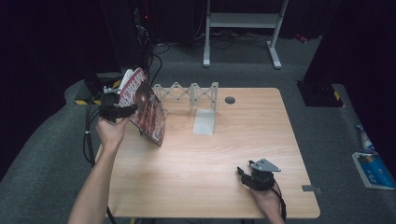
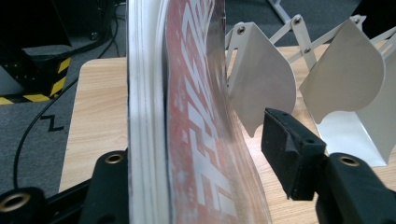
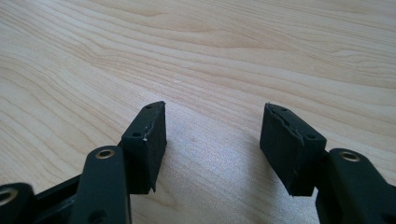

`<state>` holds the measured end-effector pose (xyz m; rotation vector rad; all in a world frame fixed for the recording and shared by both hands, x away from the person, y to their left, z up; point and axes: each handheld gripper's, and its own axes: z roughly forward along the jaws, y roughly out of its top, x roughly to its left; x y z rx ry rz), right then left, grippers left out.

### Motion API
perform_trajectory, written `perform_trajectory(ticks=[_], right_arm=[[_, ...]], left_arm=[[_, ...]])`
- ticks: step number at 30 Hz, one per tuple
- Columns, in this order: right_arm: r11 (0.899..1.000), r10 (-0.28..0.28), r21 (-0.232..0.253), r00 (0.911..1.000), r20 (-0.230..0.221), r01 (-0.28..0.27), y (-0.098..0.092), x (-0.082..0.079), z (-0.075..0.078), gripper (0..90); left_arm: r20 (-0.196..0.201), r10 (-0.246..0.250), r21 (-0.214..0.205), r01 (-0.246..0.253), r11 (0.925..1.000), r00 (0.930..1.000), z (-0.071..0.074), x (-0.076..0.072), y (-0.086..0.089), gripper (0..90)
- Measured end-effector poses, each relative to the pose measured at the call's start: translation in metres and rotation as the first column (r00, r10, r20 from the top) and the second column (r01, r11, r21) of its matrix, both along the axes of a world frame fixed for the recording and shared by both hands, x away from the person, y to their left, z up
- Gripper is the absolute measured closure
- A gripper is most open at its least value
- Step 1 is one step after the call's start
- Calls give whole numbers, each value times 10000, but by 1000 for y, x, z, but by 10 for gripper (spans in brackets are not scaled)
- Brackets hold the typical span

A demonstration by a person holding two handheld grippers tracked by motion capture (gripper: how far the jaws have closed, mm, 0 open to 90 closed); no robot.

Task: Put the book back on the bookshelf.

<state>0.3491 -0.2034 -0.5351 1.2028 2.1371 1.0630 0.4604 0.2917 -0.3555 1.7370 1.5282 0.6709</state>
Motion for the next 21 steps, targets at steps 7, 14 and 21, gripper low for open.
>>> perform_trajectory(ticks=[7,14,21], right_arm=[[10000,-5,-5,10000,5,5,0,0,0,410],[10000,-25,-4,10000,-19,25,0,0,0,408],[10000,-17,10,10000,-15,17,0,0,0,407]], left_arm=[[290,-84,-62,86,9999,9995,4,-7,3,405],[454,-145,36,143,9999,9989,6,-13,4,394],[585,-173,127,166,9998,9981,7,-22,3,392]])
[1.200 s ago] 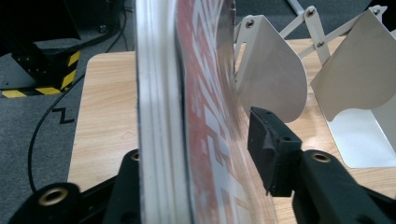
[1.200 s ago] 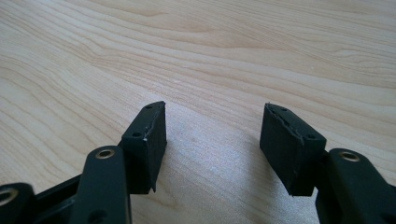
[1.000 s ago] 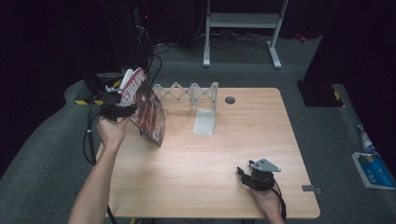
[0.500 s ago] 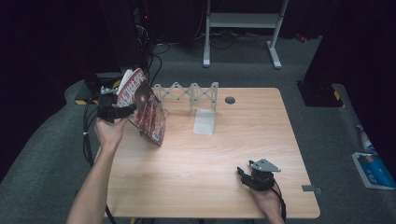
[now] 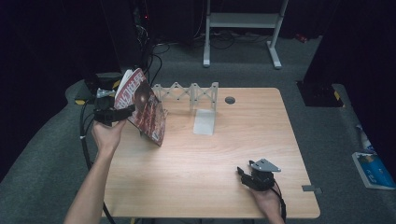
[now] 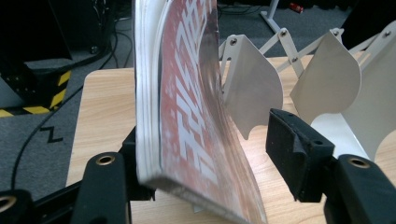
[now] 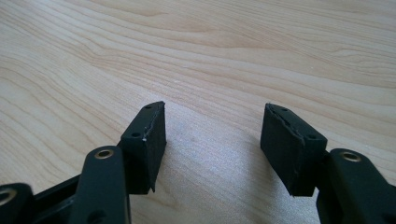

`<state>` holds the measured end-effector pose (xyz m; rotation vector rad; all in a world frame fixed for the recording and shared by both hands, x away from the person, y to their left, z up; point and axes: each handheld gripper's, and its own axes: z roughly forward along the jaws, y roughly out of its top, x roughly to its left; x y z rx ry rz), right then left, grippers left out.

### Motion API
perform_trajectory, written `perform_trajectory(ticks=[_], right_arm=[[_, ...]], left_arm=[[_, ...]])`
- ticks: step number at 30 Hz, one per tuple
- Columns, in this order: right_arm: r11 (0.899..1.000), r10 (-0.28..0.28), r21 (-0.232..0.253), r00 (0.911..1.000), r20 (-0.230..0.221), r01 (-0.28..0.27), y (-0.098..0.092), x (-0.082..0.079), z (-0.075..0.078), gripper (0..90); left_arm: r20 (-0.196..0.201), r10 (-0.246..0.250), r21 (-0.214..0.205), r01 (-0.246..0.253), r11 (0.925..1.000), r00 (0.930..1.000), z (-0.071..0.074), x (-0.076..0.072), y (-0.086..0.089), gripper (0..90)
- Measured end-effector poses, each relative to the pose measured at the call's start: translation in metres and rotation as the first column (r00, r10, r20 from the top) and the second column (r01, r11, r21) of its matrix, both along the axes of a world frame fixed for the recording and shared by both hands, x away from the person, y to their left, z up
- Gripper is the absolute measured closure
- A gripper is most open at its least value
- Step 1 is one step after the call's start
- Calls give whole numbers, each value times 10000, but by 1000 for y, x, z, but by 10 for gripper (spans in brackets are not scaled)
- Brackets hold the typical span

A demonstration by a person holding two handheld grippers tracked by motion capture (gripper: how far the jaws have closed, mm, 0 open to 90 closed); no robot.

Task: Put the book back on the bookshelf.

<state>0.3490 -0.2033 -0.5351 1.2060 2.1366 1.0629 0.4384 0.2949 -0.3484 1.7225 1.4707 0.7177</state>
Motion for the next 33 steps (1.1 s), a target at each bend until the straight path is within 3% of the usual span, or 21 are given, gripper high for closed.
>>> perform_trajectory(ticks=[17,24,27,33], right_arm=[[10000,-9,-6,10000,9,9,0,0,0,406],[10000,-9,-5,10000,5,9,0,0,0,406],[10000,12,-16,10000,15,-12,0,0,0,406],[10000,-14,-4,10000,6,14,0,0,0,405]], left_arm=[[368,85,-463,-68,9989,9993,-2,-24,14,396],[472,40,-845,0,9964,9989,-3,-32,17,398],[541,19,-1311,52,9914,9985,-5,-35,20,398],[668,-12,-1583,118,9873,9978,-6,-43,22,399]])
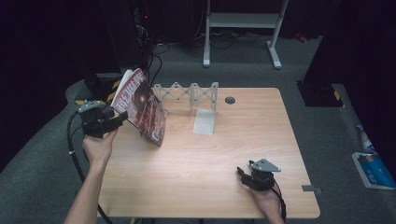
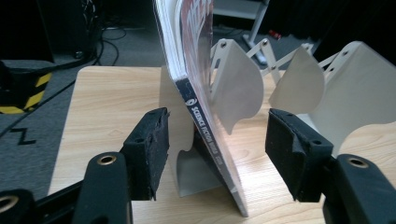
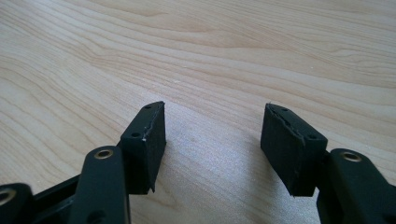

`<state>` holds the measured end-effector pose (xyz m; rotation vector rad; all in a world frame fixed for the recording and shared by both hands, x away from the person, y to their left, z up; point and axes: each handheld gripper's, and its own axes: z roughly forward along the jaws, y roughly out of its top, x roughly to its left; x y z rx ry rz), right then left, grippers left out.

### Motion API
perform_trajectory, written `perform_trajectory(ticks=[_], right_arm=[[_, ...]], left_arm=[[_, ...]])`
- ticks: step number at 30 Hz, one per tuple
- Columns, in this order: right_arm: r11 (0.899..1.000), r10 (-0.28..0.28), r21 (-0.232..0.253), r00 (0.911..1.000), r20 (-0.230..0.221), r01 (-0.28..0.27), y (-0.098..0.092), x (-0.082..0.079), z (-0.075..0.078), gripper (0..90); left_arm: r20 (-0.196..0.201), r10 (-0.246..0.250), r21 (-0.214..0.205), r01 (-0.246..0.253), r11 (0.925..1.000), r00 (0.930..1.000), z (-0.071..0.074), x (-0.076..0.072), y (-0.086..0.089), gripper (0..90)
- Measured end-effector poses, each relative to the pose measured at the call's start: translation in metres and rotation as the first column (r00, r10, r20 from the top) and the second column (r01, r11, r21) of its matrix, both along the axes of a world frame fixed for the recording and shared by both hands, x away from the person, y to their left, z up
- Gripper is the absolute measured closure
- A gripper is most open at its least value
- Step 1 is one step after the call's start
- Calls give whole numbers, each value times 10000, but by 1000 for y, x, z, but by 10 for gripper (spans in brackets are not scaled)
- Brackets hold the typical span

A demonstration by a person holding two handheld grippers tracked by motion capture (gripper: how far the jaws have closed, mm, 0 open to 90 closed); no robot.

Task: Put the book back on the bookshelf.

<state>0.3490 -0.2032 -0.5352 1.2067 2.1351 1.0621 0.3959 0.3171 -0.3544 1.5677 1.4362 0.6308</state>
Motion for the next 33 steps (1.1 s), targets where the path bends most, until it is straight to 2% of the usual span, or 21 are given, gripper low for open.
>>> perform_trajectory(ticks=[4,10,17,25,29,33], right_arm=[[10000,1,3,10000,-3,-1,0,0,0,405],[10000,-4,-18,10000,-4,4,0,0,0,405],[10000,-7,-11,10000,-8,7,0,0,0,405],[10000,-8,-11,10000,8,8,0,0,0,405],[10000,7,-16,10000,-7,-7,0,0,0,406],[10000,27,-22,10000,20,-27,0,0,0,405]], left_arm=[[93,-41,126,40,9999,9999,0,-5,-1,403],[221,-97,83,95,9999,9997,-1,-12,-1,408],[350,-120,-166,126,9998,9993,-4,-19,-1,407],[413,-378,-395,394,9984,9984,-8,-27,0,409],[361,-469,-312,480,9984,9982,-11,-32,0,405],[360,-637,-591,657,9961,9973,-13,-36,0,419]])
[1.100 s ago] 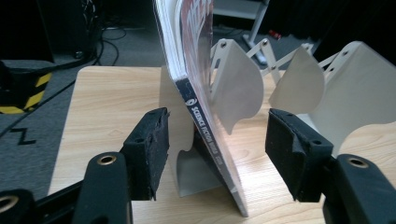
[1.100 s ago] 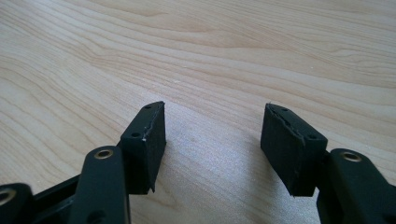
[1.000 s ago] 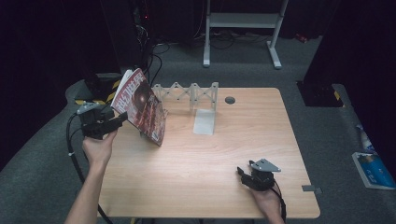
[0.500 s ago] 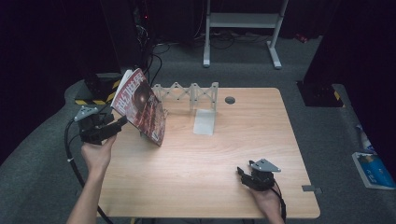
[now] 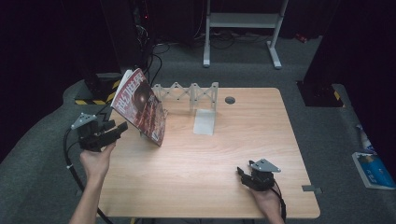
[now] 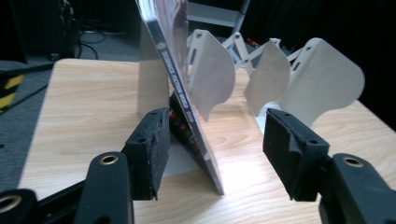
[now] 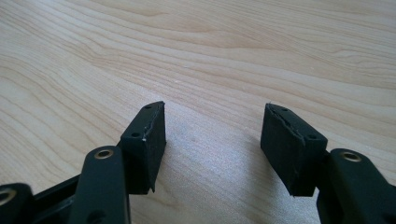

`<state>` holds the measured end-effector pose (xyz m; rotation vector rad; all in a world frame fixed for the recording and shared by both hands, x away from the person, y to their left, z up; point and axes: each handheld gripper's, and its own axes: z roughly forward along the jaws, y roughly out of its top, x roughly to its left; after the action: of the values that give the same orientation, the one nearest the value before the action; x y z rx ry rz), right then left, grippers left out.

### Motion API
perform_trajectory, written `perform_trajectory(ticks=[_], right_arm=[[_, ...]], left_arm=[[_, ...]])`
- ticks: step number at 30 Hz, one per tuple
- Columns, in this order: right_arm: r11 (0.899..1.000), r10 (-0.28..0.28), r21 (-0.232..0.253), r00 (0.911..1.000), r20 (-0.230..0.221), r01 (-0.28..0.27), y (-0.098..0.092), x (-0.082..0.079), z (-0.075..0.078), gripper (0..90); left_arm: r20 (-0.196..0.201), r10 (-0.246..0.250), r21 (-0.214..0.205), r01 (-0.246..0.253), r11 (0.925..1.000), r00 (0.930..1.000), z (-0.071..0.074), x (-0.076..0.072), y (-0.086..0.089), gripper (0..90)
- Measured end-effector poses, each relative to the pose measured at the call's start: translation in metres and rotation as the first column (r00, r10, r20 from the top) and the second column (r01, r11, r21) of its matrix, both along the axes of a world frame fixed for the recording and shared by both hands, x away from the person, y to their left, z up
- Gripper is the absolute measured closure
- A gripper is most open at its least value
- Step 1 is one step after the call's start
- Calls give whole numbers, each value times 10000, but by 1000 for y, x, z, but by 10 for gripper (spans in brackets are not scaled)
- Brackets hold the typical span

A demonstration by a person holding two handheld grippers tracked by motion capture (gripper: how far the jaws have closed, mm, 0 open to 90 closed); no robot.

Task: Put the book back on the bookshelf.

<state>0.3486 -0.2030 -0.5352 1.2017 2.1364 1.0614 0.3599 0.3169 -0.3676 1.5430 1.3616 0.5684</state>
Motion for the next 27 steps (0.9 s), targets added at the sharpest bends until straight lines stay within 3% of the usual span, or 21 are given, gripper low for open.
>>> perform_trajectory(ticks=[10,27], right_arm=[[10000,2,-2,10000,2,-2,0,0,0,405],[10000,22,-12,10000,16,-22,0,0,0,405]], left_arm=[[201,-177,79,176,9998,9996,-2,-8,-8,428],[68,-991,201,990,9949,9951,-9,-11,-28,424]])
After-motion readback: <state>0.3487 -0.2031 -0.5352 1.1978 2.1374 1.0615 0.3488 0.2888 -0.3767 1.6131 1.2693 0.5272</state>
